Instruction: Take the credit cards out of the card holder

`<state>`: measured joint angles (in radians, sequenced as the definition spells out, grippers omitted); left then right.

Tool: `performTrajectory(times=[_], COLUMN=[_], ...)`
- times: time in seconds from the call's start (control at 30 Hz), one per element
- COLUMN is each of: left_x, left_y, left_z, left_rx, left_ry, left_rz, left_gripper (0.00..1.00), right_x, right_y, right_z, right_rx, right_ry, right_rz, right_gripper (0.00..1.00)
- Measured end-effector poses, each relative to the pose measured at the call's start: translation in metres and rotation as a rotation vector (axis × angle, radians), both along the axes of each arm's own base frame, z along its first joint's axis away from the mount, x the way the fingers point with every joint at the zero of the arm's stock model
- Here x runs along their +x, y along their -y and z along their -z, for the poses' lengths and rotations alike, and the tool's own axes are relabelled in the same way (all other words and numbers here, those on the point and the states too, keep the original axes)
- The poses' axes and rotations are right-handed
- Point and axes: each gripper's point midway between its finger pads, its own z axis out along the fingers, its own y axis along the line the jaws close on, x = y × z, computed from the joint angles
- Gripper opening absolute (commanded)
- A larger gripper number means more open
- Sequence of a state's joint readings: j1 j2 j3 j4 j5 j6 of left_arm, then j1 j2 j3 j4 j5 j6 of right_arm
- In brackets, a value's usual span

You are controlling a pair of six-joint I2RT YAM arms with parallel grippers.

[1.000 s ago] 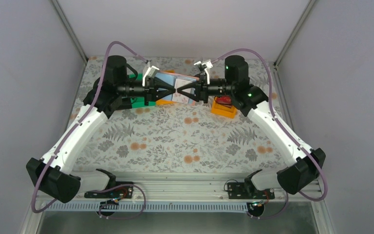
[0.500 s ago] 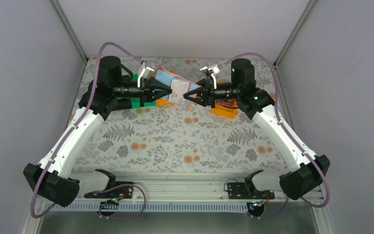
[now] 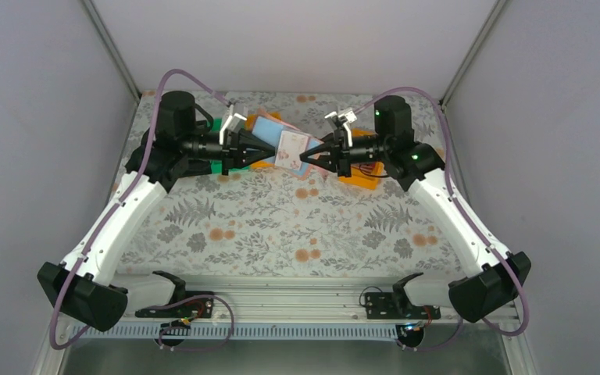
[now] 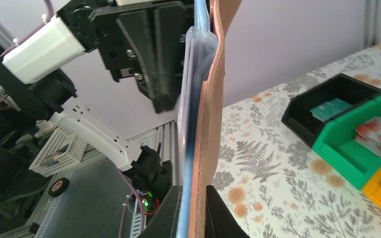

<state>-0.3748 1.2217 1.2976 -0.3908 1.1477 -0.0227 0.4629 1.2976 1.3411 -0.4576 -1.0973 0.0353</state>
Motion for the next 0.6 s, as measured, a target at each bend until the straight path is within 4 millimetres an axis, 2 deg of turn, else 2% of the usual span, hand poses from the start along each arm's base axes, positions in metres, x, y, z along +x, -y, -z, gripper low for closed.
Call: performTrajectory(times=[0.17,0.33,0.4,0.5,0.6], left_x=[-0.004,-0.002,-0.001,-0.001,0.005], left_y=[-0.003,-0.002,0.0,0.005,0.007], left_z=[-0.002,-0.002,-0.002,-0.001,0.003], left_rx=[-0.006,-0.003,0.001,0.009,0.026], left_ry=[0.015,0.022,0.025,0.025,0.023], left_rz=[0.018,0.006,-0.003,-0.013,-0.051], left_gripper=[0.02,0.03,0.08,0.22,0.28], right_x=[0.009,0.005,0.005,0.006,0.004], right_y=[0.014,0.015,0.014,0.012,0.011], right_z=[0.007,0.009,0.008,0.007,0.007], right_rx=[-0.027,-0.029,-0.025,-0.02,-0.016], right_ry=[-0.023,-0.043,-0.05,-0.058,-0.067], right_rz=[0.049,0.03,0.018,0.004,-0.011], right_gripper=[0.04,0.04,0.04,0.04,0.04])
